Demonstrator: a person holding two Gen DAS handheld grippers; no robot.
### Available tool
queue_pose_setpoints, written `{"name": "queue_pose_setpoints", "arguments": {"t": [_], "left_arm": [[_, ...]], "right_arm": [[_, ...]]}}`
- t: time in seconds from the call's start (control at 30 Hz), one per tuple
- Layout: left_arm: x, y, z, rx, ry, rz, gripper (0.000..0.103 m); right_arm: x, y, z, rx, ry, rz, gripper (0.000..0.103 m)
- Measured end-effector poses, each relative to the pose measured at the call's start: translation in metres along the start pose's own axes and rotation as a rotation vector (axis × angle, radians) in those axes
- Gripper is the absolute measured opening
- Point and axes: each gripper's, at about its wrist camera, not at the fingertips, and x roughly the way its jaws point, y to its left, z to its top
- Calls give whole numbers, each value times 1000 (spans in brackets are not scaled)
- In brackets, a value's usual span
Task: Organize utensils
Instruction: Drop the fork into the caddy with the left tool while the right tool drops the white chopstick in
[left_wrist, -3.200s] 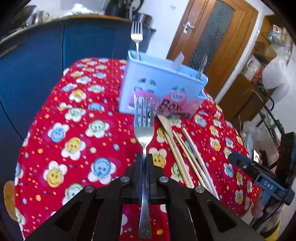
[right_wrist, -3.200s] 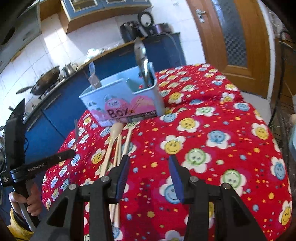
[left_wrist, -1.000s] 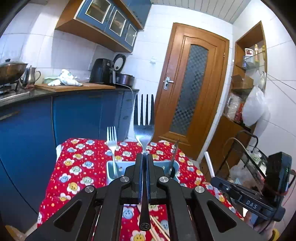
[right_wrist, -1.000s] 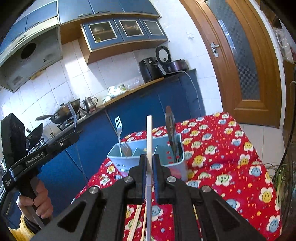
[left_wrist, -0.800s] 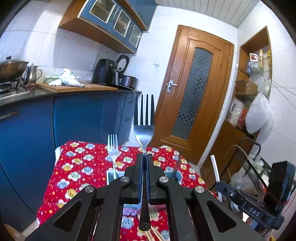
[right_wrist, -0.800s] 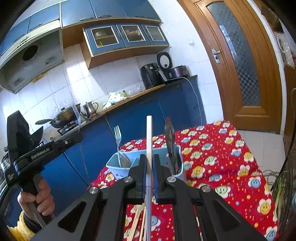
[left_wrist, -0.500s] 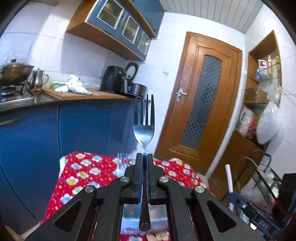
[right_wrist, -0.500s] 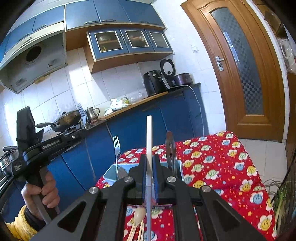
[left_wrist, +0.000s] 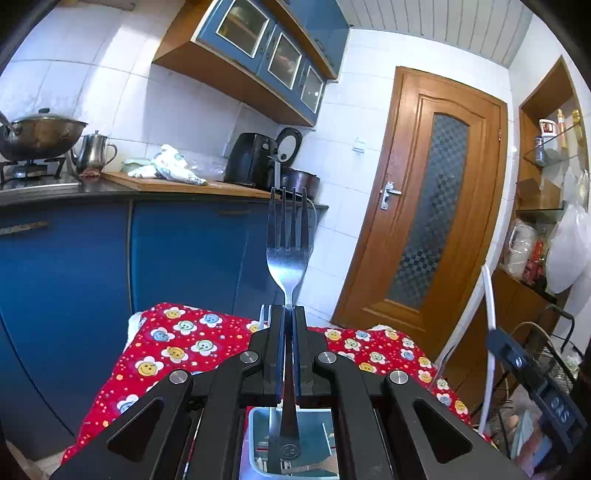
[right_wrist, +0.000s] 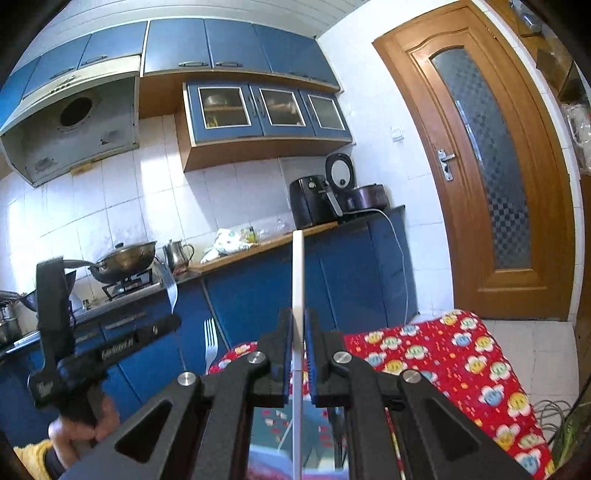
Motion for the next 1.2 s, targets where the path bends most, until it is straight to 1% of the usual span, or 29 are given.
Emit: {"name": "queue_pose_setpoints", "arguments": {"t": [0.13, 0.27, 0.4, 0.6, 0.87, 1.03, 1.1, 1.13, 1.2], "left_arm": [[6, -4, -8, 20, -13, 8, 3], [11, -7, -19, 41, -11, 11, 3], [12, -10, -29, 62, -8, 11, 4], [13, -11, -40, 76, -6, 17, 4], [20, -13, -50, 87, 28, 13, 3], [21, -17, -53, 101, 66, 0, 4], [22, -18, -54, 101, 85, -4, 7], [22, -18, -54, 97, 100, -8, 10], [21, -18, -54, 89, 113, -12, 17]], "right_arm": [[18, 8, -5, -46, -20, 4, 8], [30, 13, -17, -97, -19, -2, 8], [39, 11, -28, -116, -11, -6, 8], [47, 5, -41, -112, 11, -12, 8], [48, 4, -47, -131, 35, -14, 8], [49, 3, -51, -143, 90, -31, 8], [48, 4, -52, -160, 122, -37, 8], [48, 4, -53, -158, 139, -37, 9], [45, 3, -53, -138, 157, -23, 14]]}}
